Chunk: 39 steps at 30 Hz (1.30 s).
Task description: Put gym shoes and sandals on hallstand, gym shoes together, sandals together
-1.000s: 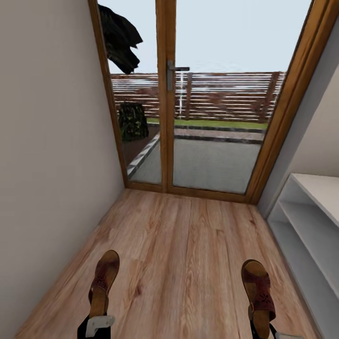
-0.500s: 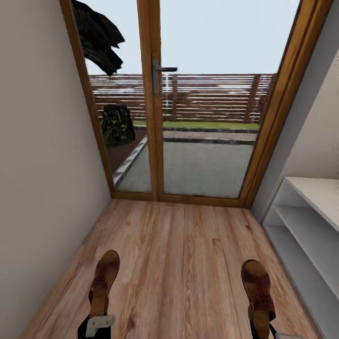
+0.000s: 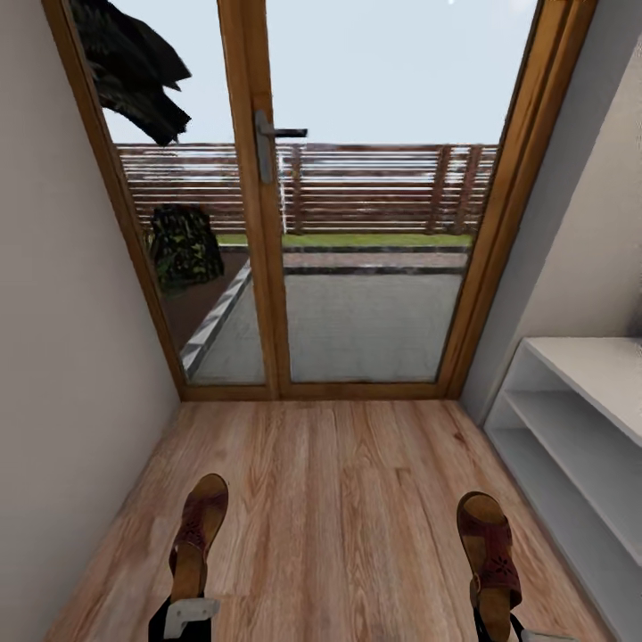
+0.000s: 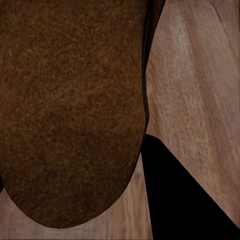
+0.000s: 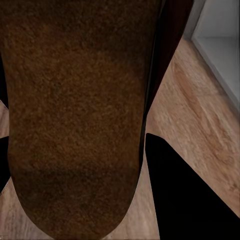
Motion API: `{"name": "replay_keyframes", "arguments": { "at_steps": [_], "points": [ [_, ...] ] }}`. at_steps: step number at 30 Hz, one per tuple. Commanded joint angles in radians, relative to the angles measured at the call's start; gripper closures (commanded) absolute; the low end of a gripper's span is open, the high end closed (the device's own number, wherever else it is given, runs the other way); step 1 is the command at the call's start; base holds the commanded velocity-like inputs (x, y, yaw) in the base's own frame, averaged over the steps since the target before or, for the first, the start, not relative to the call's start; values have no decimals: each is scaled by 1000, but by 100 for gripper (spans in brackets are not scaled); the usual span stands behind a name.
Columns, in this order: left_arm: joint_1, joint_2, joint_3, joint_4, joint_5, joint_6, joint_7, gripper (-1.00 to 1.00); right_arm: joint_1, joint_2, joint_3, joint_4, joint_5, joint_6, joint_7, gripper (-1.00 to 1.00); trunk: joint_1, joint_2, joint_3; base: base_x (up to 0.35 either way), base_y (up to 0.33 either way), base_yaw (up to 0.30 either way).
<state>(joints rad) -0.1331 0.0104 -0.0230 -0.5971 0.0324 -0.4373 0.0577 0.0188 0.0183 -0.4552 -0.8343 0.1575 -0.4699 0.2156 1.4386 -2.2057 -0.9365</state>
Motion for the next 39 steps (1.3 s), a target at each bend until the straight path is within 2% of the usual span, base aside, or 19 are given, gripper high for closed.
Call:
{"name": "replay_keyframes", "arguments": {
  "at_steps": [1, 9, 34, 39],
  "points": [
    [0, 0, -3, 0, -1, -2, 4, 100, 0, 2, -7, -1, 7, -1, 7, 100, 0, 0, 0, 252, 211, -238],
    [0, 0, -1, 1, -2, -3, 4, 100, 0, 2, -7, 22, 4, -1, 7, 100, 0, 0, 5, 106, 72, -238],
    [0, 0, -1, 2, -2, -3, 4, 100, 0, 2, -7, 22, 4, -1, 7, 100, 0, 0, 21, 3, 2, -245],
    [0, -1, -1, 2, 0, -2, 4, 100, 0, 2, -7, 21, 4, -1, 7, 100, 0, 0, 21, 120, 185, -293]
  ]
}}
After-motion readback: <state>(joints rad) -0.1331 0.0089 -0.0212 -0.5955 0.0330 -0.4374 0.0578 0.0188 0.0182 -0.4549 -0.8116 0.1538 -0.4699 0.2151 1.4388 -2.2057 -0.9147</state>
